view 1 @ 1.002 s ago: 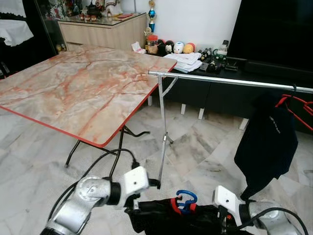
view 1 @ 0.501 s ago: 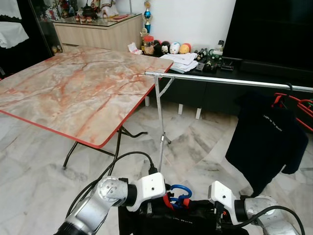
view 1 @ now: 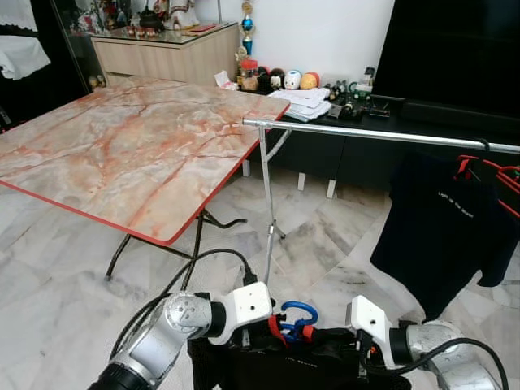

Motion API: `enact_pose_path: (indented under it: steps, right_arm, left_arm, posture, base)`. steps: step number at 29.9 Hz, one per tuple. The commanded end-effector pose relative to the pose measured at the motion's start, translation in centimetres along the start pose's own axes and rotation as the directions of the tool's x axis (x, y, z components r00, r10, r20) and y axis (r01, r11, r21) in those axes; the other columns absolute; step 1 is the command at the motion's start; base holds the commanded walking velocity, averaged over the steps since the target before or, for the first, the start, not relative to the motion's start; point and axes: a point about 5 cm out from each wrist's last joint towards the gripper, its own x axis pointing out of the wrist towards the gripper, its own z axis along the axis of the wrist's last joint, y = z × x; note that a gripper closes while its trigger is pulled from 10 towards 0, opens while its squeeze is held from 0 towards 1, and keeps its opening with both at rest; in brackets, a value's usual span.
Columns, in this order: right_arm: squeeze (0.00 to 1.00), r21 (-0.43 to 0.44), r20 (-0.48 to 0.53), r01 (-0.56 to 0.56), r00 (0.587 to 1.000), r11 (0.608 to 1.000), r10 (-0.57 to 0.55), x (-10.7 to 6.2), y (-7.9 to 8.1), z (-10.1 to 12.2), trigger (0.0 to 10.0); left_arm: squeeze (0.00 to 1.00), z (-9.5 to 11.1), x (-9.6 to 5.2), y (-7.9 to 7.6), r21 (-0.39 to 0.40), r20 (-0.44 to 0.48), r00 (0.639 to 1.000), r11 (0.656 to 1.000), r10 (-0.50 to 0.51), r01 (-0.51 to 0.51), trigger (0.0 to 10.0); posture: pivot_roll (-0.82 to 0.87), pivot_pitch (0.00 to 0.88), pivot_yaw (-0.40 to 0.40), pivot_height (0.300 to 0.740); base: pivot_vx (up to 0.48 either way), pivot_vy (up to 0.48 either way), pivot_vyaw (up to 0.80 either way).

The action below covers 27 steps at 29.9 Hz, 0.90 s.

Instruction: Hang hanger

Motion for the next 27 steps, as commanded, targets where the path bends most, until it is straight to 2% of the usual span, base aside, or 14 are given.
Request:
enact_pose_path:
  steps: [1,6,13,14,15,16,27]
  right_arm:
    - [0.00,-0.040,0.048,-0.002,0.999,0.999,0.004,-0.1,-0.1,1.3,10.0]
    - [0.00,-0.041,0.057,-0.010,0.998,0.999,0.012,-0.1,0.0,1.6,10.0]
    - [0.00,-0.044,0.067,-0.021,0.997,0.999,0.024,-0.2,0.2,1.8,10.0]
    - [0.00,-0.044,0.069,-0.020,0.997,0.999,0.023,-0.2,0.2,1.8,10.0]
    - [0.00,-0.043,0.070,-0.020,0.997,0.999,0.023,-0.2,0.2,1.8,10.0]
    - [0.00,-0.042,0.071,-0.018,0.997,0.999,0.021,-0.2,0.2,1.8,10.0]
    - [0.00,-0.049,0.080,-0.007,0.997,0.999,0.011,-0.1,-0.1,2.3,10.0]
  left_arm:
    - [0.00,-0.5,0.0,0.0,-0.018,-0.024,1.000,1.000,-0.002,0.001,10.0]
    - [0.00,-0.6,0.5,-0.3,-0.081,0.003,1.000,0.997,-0.002,0.002,10.0]
    - [0.00,-0.8,0.8,-0.5,-0.079,-0.013,1.000,0.997,-0.018,0.016,10.0]
    - [0.00,-0.8,0.9,-0.5,-0.090,-0.008,1.000,0.996,-0.019,0.018,3.9]
    - [0.00,-0.7,0.9,-0.5,-0.095,-0.006,1.000,0.995,-0.020,0.019,3.9]
    - [0.00,-0.7,0.9,-0.5,-0.098,-0.004,1.000,0.995,-0.021,0.020,0.0]
    - [0.00,-1.0,0.8,-1.0,-0.067,-0.050,0.996,0.996,-0.069,0.065,0.0]
  posture:
    - [0.11,0.000,0.042,0.740]
    - [0.11,0.000,0.041,0.740]
    - [0.11,0.000,0.041,0.740]
    - [0.11,0.000,0.040,0.740]
    - [0.11,0.000,0.040,0.740]
    - [0.11,0.000,0.039,0.740]
    - [0.11,0.000,0.039,0.740]
  base:
    - [0.000,0.000,0.00]
    - [0.000,0.000,0.00]
    - [0.000,0.000,0.00]
    - [0.000,0.000,0.00]
    - [0.000,0.000,0.00]
    - [0.000,0.000,0.00]
    - [0.000,0.000,0.00]
